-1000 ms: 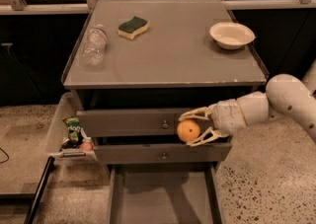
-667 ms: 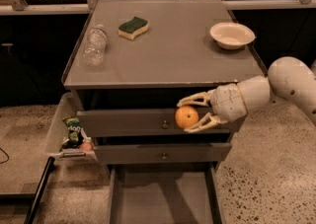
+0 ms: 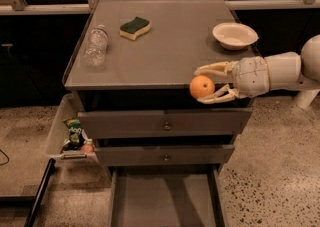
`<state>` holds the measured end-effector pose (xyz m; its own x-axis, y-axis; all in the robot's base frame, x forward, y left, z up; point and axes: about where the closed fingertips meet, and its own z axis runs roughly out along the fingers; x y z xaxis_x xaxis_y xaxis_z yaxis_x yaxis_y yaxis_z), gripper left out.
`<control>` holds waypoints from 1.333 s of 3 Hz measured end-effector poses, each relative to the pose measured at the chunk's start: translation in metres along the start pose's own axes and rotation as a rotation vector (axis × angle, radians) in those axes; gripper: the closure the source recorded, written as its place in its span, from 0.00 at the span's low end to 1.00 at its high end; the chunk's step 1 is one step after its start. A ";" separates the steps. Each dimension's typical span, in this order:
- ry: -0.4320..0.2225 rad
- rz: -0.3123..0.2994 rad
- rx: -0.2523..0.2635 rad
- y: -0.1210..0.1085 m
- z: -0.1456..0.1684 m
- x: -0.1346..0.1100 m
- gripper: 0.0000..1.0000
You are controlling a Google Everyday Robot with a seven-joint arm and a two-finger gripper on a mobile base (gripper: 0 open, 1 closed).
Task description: Pick orange from bottom drawer and place on counter
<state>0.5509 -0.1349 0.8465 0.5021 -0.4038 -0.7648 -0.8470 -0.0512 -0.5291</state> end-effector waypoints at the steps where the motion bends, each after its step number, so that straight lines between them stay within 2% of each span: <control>1: -0.008 -0.011 0.004 -0.009 0.003 -0.006 1.00; 2: -0.023 -0.058 -0.020 -0.041 0.015 -0.032 1.00; 3: -0.050 -0.090 -0.081 -0.081 0.038 -0.061 1.00; 4: -0.130 -0.036 -0.090 -0.118 0.062 -0.071 1.00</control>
Offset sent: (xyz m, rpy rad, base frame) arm 0.0519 0.0660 0.1021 -0.0185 -0.1079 0.1219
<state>0.6260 -0.0434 0.9402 0.5454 -0.2789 -0.7904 -0.8376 -0.1475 -0.5260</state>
